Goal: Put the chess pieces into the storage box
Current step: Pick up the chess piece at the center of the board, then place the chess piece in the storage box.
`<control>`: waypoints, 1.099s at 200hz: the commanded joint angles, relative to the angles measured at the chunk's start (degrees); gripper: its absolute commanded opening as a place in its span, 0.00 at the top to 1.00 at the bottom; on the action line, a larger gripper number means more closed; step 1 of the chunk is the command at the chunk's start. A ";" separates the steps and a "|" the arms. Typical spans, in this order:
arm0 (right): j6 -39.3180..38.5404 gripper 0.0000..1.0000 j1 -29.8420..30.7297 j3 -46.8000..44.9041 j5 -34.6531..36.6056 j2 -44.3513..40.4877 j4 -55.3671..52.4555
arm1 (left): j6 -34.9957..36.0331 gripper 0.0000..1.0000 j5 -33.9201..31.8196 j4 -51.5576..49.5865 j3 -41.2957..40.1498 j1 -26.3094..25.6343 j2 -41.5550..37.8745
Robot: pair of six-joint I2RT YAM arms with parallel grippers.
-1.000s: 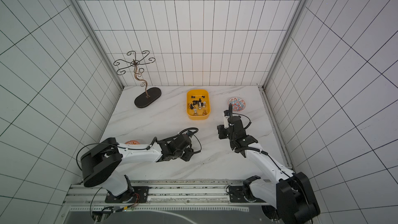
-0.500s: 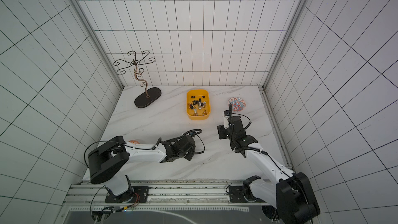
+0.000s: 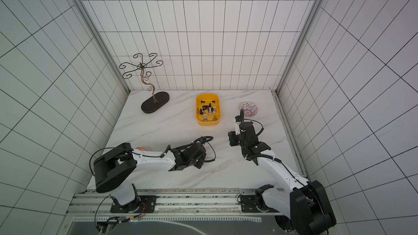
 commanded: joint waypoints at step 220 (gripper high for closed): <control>4.34 0.68 -0.45 -1.40 1.52 -11.15 -10.51 | 19.65 0.78 10.12 -2.26 47.54 26.78 20.90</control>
